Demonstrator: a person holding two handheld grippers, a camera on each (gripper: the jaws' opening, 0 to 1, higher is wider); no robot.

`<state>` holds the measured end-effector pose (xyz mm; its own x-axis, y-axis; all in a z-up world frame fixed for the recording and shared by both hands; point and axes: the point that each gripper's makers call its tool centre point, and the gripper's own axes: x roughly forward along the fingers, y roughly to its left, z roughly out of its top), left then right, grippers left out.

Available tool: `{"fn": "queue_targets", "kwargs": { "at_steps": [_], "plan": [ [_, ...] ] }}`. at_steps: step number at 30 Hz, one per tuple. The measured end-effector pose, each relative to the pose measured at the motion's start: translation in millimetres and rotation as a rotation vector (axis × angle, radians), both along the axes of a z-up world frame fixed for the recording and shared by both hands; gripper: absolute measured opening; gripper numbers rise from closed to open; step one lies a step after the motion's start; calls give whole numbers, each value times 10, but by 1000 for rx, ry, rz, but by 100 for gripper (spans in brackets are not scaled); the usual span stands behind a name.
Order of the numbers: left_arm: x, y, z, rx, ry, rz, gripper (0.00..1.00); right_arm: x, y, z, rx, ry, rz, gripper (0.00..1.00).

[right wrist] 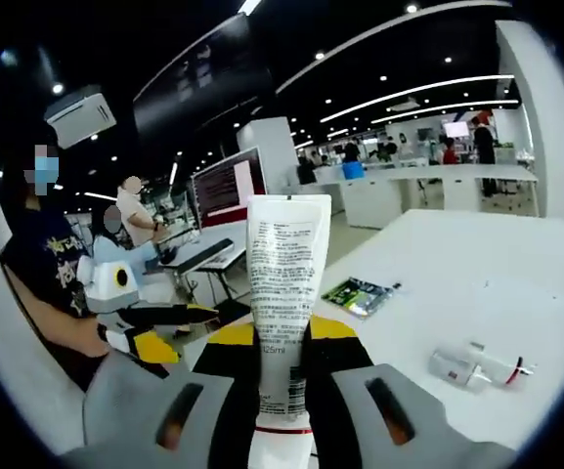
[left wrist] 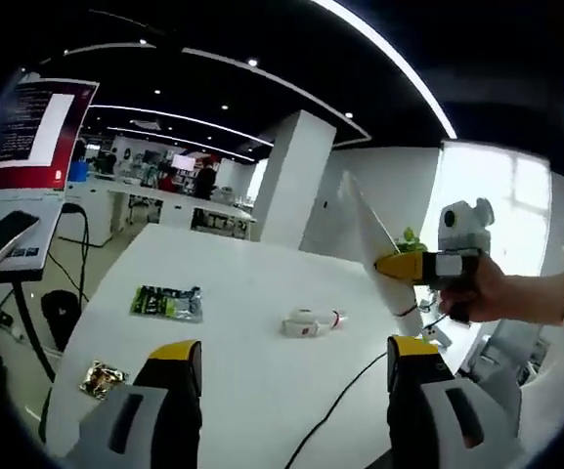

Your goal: Arrange the skincare products in the storage area until every visible bottle or jar stands upright without overlapping.

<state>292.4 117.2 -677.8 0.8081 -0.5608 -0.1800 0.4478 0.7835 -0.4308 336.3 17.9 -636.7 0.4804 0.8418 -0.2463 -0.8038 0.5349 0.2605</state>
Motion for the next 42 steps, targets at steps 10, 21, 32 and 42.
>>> {"fn": "queue_targets", "kwargs": {
  "at_steps": [10,21,32,42],
  "plan": [
    [-49,-277,391,-383,8,-77,75,-376,144,-192,33,63,51,15],
    [-320,-659,726,-559,41,-316,61,-910,287,-174,147,154,234,15],
    [-345,-877,936,-602,14,-423,45,-1151,208,136,371,240,370,16],
    [-494,-1089,980,-636,69,-508,47,-1415,278,142,386,287,500,16]
  ]
}}
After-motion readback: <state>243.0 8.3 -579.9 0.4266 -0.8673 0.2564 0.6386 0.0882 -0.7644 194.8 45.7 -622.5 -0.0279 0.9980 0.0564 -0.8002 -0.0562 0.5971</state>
